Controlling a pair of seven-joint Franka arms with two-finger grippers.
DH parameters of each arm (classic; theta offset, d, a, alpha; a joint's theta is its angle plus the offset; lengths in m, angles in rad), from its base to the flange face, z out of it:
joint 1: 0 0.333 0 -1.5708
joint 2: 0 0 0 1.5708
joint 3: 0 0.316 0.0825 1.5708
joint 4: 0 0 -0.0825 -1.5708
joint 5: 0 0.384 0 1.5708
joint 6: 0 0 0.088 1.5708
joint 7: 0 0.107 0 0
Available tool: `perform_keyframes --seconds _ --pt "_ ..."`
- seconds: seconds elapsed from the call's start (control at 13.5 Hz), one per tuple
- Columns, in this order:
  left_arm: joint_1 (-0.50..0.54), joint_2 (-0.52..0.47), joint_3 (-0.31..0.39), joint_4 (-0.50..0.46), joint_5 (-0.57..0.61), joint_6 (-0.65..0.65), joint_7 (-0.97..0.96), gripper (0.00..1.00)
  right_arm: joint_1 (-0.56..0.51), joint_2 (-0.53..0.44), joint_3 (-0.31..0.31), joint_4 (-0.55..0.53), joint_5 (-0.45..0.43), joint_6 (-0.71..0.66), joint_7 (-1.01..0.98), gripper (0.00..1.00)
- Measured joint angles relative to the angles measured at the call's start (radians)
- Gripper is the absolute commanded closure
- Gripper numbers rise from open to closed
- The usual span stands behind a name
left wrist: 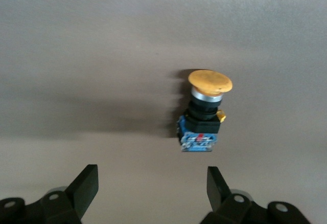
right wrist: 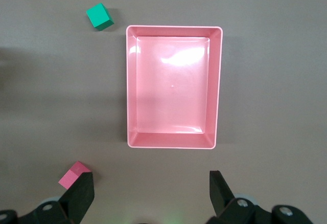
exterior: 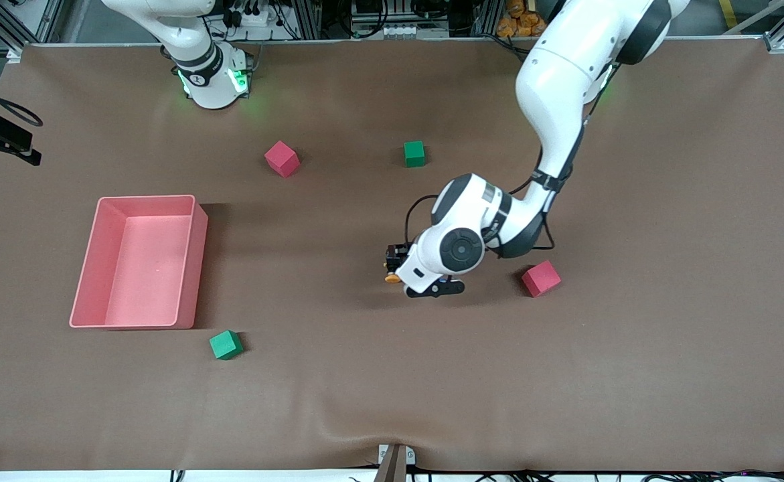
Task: Place and upright button with both arms
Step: 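Lower the left gripper over the button and grasp its body, then lift the button with the left gripper and carry it toward the table center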
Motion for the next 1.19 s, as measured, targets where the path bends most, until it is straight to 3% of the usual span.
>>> perform_keyframes --seconds 0.96,1.19 --pt "-0.06 0.092 -0.004 0.036 0.0 0.142 -0.018 0.18 -0.017 0.0 -0.01 0.005 0.0 -0.002 0.0 0.0" --pt "-0.061 0.093 -0.002 0.038 0.0 0.144 -0.014 0.28 -0.019 0.0 -0.01 0.006 0.0 -0.002 0.0 0.0"
